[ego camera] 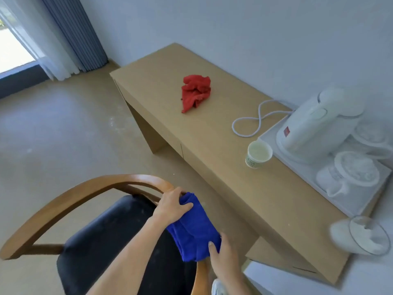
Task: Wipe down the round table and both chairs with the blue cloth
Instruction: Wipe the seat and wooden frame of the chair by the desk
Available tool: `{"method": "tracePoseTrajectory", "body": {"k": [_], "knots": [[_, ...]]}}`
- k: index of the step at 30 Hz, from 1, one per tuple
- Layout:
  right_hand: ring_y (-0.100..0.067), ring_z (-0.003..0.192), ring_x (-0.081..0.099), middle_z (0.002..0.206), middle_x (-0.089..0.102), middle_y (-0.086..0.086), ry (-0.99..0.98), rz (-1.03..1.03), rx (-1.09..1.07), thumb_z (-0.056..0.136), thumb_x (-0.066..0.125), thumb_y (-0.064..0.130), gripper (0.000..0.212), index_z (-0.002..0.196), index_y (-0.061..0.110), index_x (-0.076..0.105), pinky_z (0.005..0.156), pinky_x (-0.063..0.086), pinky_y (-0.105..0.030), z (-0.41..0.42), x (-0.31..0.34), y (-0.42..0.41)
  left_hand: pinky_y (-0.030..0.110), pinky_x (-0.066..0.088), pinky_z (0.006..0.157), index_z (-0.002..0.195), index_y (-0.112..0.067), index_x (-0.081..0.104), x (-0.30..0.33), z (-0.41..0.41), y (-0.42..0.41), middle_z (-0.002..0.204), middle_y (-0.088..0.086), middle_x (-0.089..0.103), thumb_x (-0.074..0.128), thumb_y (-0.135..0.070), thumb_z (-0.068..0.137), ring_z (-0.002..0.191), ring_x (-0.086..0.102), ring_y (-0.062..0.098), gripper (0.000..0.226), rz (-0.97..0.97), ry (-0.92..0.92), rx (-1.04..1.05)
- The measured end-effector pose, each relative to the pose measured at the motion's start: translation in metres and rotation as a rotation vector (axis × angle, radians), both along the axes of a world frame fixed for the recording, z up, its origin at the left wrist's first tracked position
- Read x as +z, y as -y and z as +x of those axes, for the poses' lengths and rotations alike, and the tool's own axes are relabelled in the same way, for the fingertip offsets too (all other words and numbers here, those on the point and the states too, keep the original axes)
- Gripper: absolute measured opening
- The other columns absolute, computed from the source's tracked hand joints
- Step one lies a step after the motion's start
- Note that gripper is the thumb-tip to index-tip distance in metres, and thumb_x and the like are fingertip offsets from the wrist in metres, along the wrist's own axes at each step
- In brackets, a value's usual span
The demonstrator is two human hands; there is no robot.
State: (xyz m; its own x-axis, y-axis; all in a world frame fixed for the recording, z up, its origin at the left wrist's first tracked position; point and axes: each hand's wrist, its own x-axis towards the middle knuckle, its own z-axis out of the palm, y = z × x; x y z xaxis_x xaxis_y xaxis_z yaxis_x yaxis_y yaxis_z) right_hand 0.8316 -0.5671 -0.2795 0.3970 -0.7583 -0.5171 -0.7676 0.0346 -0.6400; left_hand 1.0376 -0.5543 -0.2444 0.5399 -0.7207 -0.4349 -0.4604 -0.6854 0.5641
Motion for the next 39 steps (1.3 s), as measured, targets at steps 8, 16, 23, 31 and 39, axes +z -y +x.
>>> {"method": "tracePoseTrajectory", "body": {"k": [8, 16, 23, 31, 39], "knots": [[-0.032, 0.136, 0.037, 0.154, 0.029, -0.013, 0.119, -0.484, 0.344, 0.078, 0.053, 0.067, 0.081, 0.147, 0.038, 0.021, 0.104, 0.039, -0.047, 0.039, -0.031, -0.014, 0.031, 0.042, 0.090, 0.112, -0.026, 0.061, -0.016, 0.003, 0.011, 0.105, -0.007, 0.052, 0.053, -0.057, 0.085, 0.106, 0.046, 0.014, 0.041, -0.072, 0.236, -0.126], [0.003, 0.114, 0.038, 0.123, 0.033, 0.022, 0.411, -0.164, 0.121, 0.081, 0.048, 0.064, 0.055, 0.130, 0.052, 0.027, 0.101, 0.040, -0.028, 0.049, -0.055, 0.024, 0.052, 0.009, 0.118, 0.146, -0.019, 0.032, -0.045, 0.071, 0.016, 0.155, 0.010, 0.025, 0.020, -0.047, 0.101, 0.146, 0.010, 0.028, 0.055, 0.101, 0.363, 0.197], [0.005, 0.130, 0.028, 0.147, 0.020, 0.022, 0.408, -0.196, 0.145, 0.080, 0.052, 0.068, 0.073, 0.142, 0.050, 0.019, 0.104, 0.028, -0.016, 0.065, -0.071, 0.020, 0.048, -0.001, 0.120, 0.152, -0.027, 0.018, -0.068, 0.053, 0.023, 0.161, 0.007, 0.007, 0.022, -0.044, 0.102, 0.149, -0.002, 0.024, 0.053, 0.033, 0.362, 0.328], [-0.005, 0.108, 0.053, 0.121, 0.057, 0.017, 0.437, 0.041, 0.309, 0.082, 0.049, 0.060, 0.046, 0.125, 0.044, 0.045, 0.087, 0.046, -0.026, 0.145, -0.046, 0.083, 0.045, -0.003, 0.120, 0.153, -0.019, 0.016, -0.076, 0.058, 0.017, 0.162, 0.007, -0.002, 0.036, -0.025, 0.103, 0.148, -0.010, 0.023, 0.054, 0.131, 0.422, 0.215], [0.010, 0.125, 0.041, 0.135, 0.042, 0.037, 0.529, 0.193, 0.001, 0.091, 0.044, 0.061, 0.048, 0.135, 0.063, 0.025, 0.099, 0.033, -0.009, 0.034, -0.075, 0.013, 0.048, -0.003, 0.120, 0.152, -0.033, 0.009, -0.075, 0.052, 0.022, 0.162, 0.003, 0.000, 0.010, -0.049, 0.094, 0.149, -0.004, 0.021, 0.061, 0.037, 0.378, 0.304]]}}
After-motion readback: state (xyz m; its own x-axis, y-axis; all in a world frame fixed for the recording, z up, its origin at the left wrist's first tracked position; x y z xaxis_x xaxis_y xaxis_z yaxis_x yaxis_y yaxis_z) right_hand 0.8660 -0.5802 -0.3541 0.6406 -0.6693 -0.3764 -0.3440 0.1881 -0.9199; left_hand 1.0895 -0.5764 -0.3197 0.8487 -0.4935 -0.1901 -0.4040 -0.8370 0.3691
